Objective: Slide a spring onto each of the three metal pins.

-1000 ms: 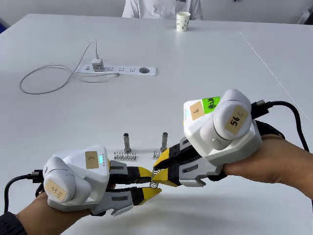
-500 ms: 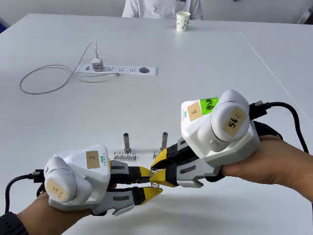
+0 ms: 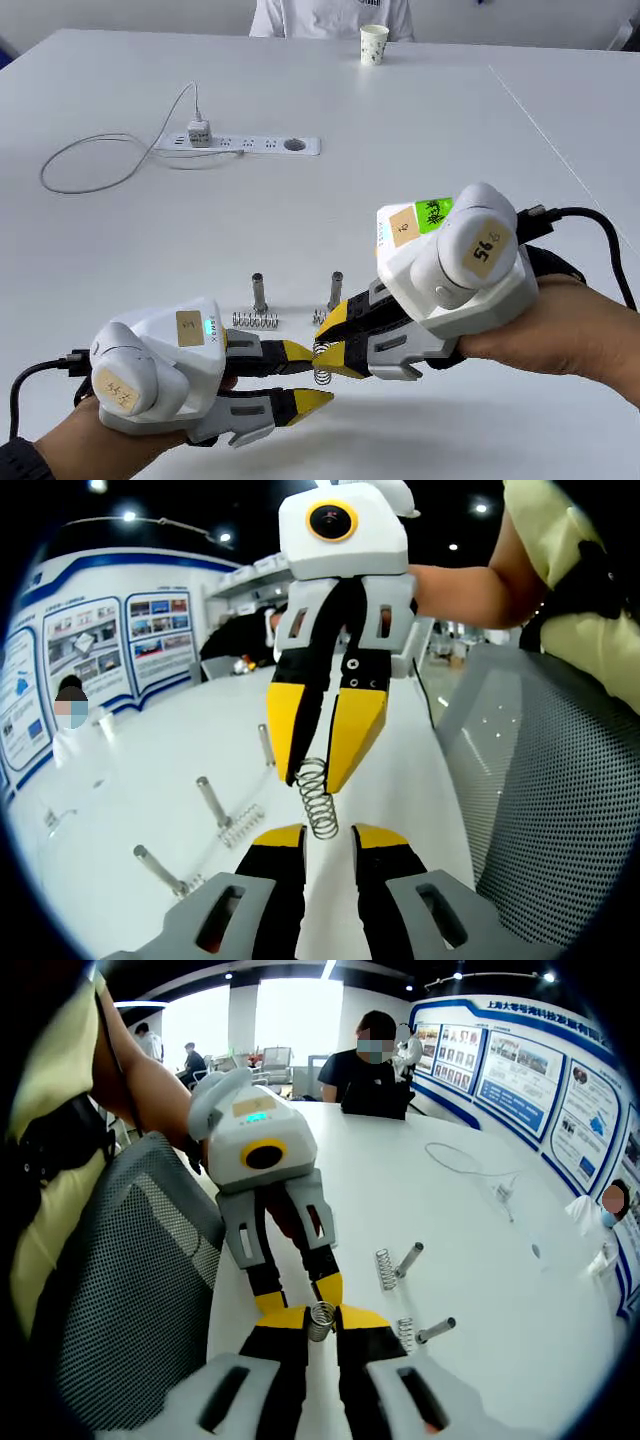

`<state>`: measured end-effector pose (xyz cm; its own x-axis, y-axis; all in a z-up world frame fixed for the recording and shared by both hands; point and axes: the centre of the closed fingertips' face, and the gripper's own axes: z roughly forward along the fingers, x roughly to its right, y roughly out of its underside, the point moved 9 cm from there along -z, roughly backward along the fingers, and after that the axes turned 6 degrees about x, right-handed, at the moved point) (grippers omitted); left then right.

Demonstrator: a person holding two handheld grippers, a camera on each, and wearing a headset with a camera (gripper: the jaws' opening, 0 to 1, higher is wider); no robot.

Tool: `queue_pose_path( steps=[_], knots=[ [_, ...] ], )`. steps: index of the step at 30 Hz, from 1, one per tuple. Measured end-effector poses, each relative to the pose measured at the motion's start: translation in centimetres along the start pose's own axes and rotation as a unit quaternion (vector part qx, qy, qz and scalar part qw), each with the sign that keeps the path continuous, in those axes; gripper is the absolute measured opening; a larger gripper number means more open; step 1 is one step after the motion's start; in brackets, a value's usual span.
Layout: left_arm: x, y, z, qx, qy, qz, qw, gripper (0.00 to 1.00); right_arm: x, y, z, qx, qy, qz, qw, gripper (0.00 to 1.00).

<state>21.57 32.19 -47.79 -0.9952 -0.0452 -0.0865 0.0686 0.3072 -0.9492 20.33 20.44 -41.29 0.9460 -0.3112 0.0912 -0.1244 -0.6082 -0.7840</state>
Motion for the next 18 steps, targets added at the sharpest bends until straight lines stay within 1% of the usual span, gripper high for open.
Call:
queue_pose_path(
  steps=[10,18],
  knots=[
    [-0.2,0.2,-0.5,0.001,-0.011,-0.012,0.9999,0.24,0.4,0.2,-1.0,0.000,0.015,0.003,0.9999,0.11],
    [-0.1,0.5,-1.0,0.003,-0.020,-0.030,0.9993,0.29,0.8,0.4,-1.8,-0.003,0.027,0.004,0.9996,0.11]
  ],
)
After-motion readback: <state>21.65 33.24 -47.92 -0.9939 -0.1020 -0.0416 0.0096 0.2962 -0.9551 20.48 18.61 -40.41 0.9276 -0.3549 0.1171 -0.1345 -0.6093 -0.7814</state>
